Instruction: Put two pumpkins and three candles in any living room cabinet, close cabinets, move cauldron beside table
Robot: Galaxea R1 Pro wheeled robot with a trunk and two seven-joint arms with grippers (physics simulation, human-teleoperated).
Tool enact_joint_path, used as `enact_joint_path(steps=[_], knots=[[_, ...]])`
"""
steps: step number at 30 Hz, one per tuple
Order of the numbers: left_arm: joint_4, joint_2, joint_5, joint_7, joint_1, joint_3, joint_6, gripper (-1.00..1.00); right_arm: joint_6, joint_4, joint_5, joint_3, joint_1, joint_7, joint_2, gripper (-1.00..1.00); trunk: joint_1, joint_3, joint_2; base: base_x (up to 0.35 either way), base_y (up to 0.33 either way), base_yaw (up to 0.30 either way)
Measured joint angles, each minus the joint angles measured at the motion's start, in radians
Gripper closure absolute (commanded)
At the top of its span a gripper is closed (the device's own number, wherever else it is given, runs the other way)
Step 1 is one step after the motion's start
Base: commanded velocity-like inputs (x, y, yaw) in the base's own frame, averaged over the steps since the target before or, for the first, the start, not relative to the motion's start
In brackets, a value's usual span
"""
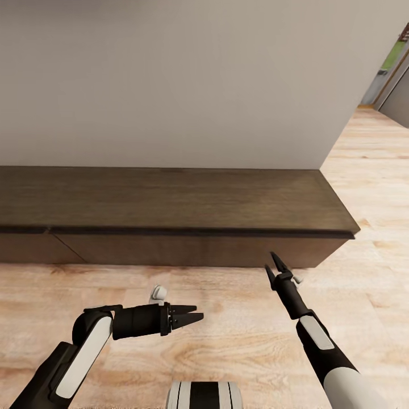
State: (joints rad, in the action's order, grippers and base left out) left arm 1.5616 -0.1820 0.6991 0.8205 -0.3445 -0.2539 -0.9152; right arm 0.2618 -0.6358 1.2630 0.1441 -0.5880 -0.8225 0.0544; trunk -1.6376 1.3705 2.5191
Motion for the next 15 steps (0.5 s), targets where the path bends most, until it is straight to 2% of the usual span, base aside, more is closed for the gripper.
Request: enact_joint_path(steps=[7, 11, 15], knots=[[0.002, 0.0, 0.0, 0.0, 0.0, 0.0, 0.002, -1.0, -0.001, -0.001, 0.001, 0.004, 0.0, -0.005, -0.001, -1.0, -0.003, 0.027, 0.002, 0.0, 0.0, 0.0], [0.004, 0.0, 0.0, 0.01, 0.0, 0.0, 0.002, -1.0, 0.0, -0.001, 0.002, 0.013, 0.0, -0.006, -0.001, -1.0, -0.003, 0.027, 0.002, 0.0, 0.0, 0.0], [0.004, 0.0, 0.0, 0.05, 0.0, 0.001, 0.004, -1.0, 0.0, -0.001, 0.002, 0.017, 0.001, -0.007, 0.0, -1.0, -0.003, 0.027, 0.002, 0.0, 0.0, 0.0]])
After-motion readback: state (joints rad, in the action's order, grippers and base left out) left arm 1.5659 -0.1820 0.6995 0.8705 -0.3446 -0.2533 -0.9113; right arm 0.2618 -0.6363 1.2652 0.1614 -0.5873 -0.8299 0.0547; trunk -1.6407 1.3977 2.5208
